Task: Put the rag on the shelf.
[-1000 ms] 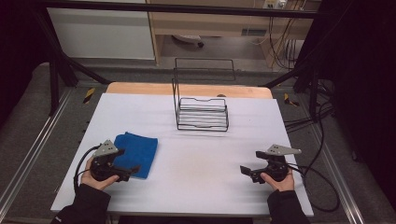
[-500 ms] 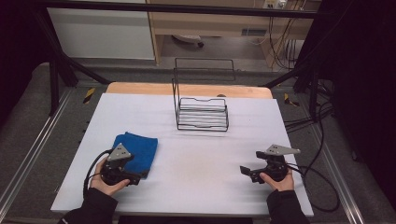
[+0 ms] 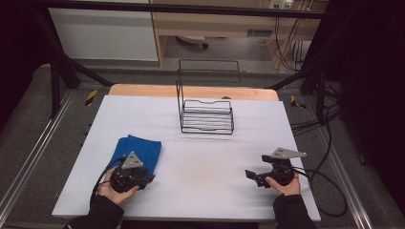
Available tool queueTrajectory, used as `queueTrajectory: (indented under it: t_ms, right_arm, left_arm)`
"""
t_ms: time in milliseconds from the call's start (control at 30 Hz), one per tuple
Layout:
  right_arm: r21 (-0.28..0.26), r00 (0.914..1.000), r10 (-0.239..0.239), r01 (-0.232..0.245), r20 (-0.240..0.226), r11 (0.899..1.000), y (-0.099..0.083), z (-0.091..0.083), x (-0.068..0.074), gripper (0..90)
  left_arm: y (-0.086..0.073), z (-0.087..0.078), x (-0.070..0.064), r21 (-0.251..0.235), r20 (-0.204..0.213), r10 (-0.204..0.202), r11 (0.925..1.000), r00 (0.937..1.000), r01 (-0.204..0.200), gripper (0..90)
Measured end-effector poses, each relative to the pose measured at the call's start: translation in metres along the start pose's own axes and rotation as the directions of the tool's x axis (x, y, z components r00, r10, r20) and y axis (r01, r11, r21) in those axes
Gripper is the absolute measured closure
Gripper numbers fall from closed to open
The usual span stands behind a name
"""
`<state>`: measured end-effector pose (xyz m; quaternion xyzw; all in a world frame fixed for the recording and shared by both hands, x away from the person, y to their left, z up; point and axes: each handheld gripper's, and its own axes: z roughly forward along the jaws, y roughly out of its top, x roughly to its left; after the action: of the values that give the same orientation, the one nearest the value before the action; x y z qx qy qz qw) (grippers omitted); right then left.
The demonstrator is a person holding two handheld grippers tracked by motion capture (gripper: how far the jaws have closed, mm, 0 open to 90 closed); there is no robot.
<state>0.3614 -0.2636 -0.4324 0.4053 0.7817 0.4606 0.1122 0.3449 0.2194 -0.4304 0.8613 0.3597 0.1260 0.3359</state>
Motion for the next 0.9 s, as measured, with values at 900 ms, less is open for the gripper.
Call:
queueTrajectory:
  t_ms: [900]
  right_arm:
    - [0.0,1.0,0.007,-0.007,0.002,1.0,0.0,0.0,-0.001,0.7]
  left_arm:
    - [-0.001,0.006,0.009,0.023,0.001,-0.066,0.9976,0.9978,0.066,87.3]
